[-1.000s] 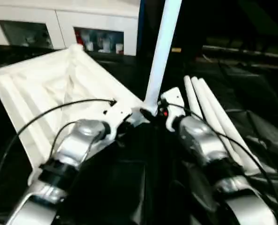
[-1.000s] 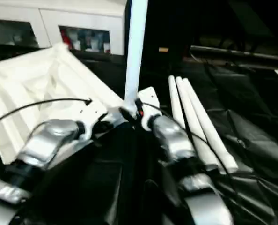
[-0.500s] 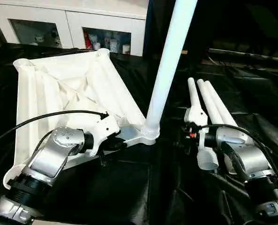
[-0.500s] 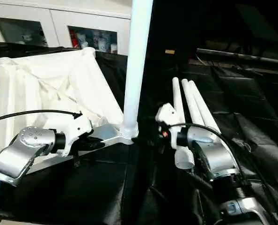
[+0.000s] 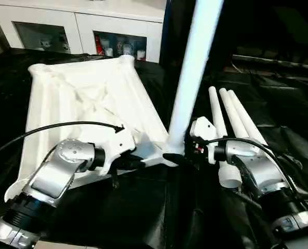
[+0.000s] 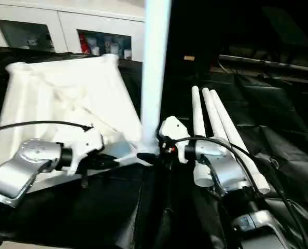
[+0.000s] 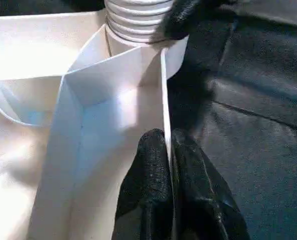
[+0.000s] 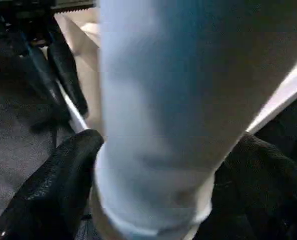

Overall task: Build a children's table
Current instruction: Rotate leg to tighten

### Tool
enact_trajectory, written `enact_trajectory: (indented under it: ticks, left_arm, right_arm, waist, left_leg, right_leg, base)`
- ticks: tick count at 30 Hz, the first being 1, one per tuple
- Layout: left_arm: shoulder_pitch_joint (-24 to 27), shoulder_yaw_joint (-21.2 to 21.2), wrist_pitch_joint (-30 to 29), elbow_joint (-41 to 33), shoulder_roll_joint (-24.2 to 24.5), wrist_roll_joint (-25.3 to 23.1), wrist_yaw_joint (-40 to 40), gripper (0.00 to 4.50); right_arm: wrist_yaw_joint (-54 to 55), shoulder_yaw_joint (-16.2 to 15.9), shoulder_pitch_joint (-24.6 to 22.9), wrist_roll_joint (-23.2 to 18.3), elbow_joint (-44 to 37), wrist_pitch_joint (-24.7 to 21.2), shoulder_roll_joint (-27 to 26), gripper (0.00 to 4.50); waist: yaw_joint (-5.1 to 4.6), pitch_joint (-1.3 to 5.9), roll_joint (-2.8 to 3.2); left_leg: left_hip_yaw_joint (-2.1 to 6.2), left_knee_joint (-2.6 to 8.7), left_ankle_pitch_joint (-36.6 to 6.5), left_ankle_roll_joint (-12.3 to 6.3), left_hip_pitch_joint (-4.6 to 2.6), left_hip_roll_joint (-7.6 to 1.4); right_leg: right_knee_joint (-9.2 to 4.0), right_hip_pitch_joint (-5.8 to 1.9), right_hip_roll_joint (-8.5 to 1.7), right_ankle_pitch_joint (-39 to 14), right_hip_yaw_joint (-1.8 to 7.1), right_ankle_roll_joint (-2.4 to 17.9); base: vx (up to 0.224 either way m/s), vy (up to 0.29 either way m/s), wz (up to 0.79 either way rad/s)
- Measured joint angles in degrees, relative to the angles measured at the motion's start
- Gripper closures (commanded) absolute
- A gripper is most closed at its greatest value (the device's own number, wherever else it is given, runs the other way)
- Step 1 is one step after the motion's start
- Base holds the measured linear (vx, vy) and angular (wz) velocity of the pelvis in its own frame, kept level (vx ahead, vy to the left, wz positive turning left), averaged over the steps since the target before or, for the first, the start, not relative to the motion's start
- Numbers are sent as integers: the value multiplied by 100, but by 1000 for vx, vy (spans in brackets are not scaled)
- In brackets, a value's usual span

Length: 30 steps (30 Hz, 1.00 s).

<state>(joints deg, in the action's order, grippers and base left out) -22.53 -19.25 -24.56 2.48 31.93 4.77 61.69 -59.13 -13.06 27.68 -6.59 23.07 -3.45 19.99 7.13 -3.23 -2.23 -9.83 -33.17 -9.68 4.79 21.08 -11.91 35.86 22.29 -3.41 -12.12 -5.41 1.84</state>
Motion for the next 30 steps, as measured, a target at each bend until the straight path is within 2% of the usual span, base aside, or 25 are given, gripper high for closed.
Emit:
enact_trajectory:
  ticks: [7,17,19,21,22,30]
  left_arm:
    - [-1,-156,327,316,-109,-339,-240,450]
    - [-2,-205,641,448,-76,-483,-260,450]
    - [-2,-205,714,480,-76,-502,-262,450]
    - [-2,-205,730,491,-74,-503,-262,450]
    - [-2,-205,734,495,-74,-503,-262,450]
    - [-2,-204,738,501,-63,-508,-249,450]
  right_arm:
    - [-74,-67,-11,49,189,179,-24,38]
    - [-73,-90,-33,57,299,307,-95,38]
    - [-67,-94,-33,72,409,358,-121,65]
    - [-28,-96,-33,75,447,393,-126,65]
    - [-6,-96,-32,86,468,420,-128,95]
    - [104,-76,-5,181,592,505,-185,150]
  waist:
    - [-24,0,0]
    - [-49,1,0]
    - [-51,0,0]
    - [-50,1,0]
    - [-47,1,0]
    - [-52,1,0]
  left_leg:
    - [6,-13,0,1,-6,-2]
    - [11,-37,0,1,-7,-4]
    - [11,-37,0,1,-9,-4]
    - [12,-37,0,1,-10,-4]
    - [12,-38,0,1,-10,-4]
    - [12,-38,0,1,-12,-4]
  right_leg:
    - [24,0,0,2,0,1]
    - [29,-9,0,6,0,2]
    - [31,-10,0,8,-1,4]
    - [31,-11,0,10,-1,5]
    - [31,-11,0,10,-1,5]
    - [31,-13,0,12,-1,5]
  base:
    - [0,0,0]
    - [0,0,0]
    - [0,0,0]
    - [0,0,0]
    - [0,0,0]
    - [0,0,0]
